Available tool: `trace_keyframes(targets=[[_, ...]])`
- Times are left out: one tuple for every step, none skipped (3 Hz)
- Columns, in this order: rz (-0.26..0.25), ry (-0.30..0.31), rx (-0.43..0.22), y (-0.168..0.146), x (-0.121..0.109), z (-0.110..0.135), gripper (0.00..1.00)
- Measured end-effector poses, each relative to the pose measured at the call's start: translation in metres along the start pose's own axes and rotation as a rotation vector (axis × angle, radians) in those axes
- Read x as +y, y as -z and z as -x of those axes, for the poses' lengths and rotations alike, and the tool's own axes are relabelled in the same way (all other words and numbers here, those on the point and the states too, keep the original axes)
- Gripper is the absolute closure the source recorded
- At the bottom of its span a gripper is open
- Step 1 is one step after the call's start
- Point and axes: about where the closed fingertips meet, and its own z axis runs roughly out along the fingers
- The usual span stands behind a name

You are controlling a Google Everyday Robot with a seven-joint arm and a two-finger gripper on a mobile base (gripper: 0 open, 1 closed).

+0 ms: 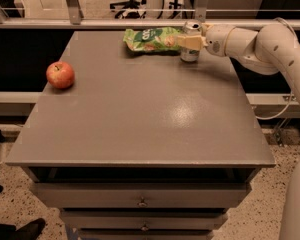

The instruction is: Move 7up can near green rice chip bag

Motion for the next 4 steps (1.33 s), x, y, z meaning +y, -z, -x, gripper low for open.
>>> trace_keyframes(targets=[[0.015,-0.024,-0.004,-0.01,0.002,-0.007,0.23],[0.043,-0.049,-0.002,-0.016,0.008,-0.014,0.0],[0.079,-0.057,-0.003,-0.008,0.02,-0.014,0.0],[0.137,-0.024,-0.022,0.026,0.035,-0.006,0.0]])
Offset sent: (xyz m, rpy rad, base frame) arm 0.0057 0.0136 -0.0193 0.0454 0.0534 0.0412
